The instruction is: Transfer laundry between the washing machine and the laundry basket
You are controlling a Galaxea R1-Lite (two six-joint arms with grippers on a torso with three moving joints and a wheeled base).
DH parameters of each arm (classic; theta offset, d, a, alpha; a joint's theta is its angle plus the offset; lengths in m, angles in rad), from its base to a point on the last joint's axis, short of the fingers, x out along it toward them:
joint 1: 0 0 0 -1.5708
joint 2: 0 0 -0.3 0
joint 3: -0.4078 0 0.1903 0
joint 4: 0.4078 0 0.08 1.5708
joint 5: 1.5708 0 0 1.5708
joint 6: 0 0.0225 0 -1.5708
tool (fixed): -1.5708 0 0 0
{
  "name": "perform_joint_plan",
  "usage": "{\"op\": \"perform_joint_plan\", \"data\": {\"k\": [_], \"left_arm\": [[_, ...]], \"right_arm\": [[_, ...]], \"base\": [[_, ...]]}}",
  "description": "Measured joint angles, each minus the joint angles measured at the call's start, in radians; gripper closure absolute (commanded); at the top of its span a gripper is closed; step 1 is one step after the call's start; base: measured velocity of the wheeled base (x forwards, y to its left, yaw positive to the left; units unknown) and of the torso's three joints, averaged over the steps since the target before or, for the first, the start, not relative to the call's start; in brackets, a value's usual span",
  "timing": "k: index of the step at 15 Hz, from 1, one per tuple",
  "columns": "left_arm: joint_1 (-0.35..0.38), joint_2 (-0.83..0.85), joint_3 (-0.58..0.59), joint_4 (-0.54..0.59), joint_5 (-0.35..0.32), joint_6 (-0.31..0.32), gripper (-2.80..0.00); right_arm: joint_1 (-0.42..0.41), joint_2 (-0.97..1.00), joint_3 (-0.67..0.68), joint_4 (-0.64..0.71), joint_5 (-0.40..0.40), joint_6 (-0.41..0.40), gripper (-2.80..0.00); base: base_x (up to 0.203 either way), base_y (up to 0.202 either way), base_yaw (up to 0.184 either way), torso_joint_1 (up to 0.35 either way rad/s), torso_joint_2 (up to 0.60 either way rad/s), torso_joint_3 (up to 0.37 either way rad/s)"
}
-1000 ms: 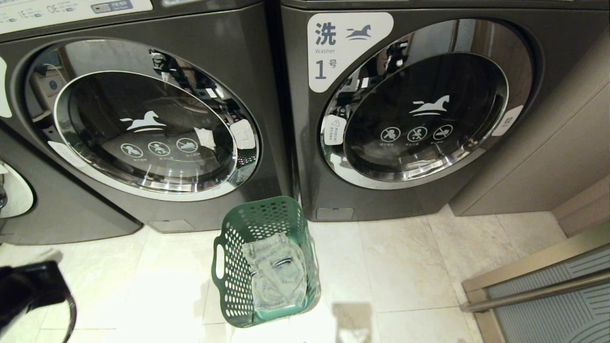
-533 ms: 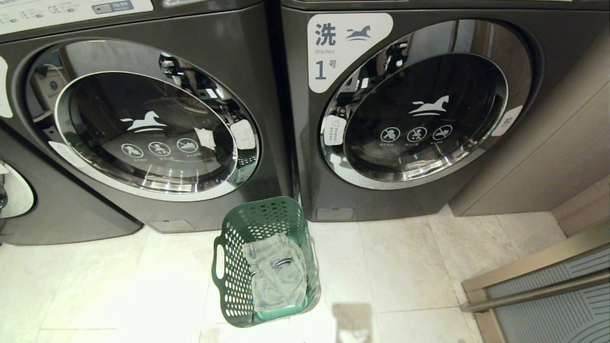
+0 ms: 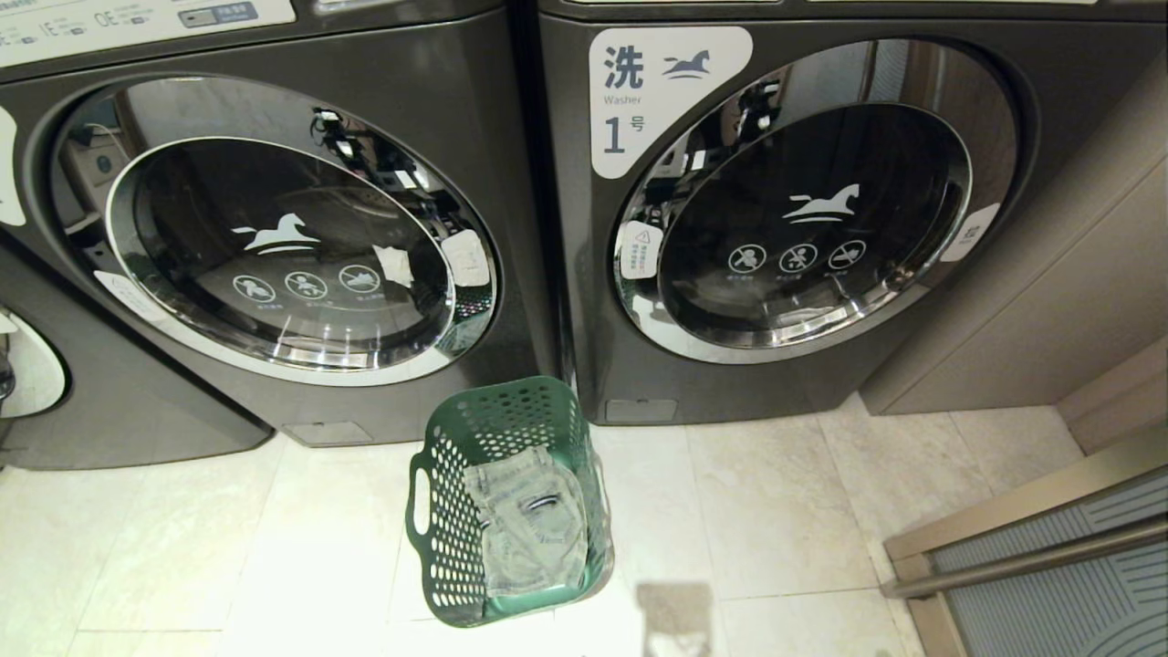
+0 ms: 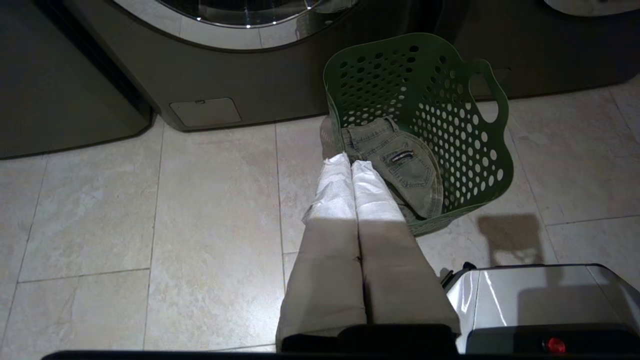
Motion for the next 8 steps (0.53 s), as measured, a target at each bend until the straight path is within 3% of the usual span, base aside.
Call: {"op": "perform_joint_plan", "data": {"k": [2,4,8], "left_arm": [[-0.001,-0.014,0.001,-0.004,0.004,-0.02,0.0],[-0.002,-0.019,0.002,-0.005,0.013,-0.057,0.0],[-0.001,-0.021,0.002,-0.005,0.021,-0.053,0.0]], "right_arm": [[0.001,0.0,0.001,0.001,0.004,-0.052,0.0],[0.001,0.0,0.001,0.001,0.004,-0.052,0.0],[0.0,0.0,0.002,0.002,0.002,-0.047,0.0]], "base": [[0.0,0.0,0.0,0.0,0.0,0.0],[0.0,0.0,0.0,0.0,0.0,0.0],[0.0,0.0,0.0,0.0,0.0,0.0]]}}
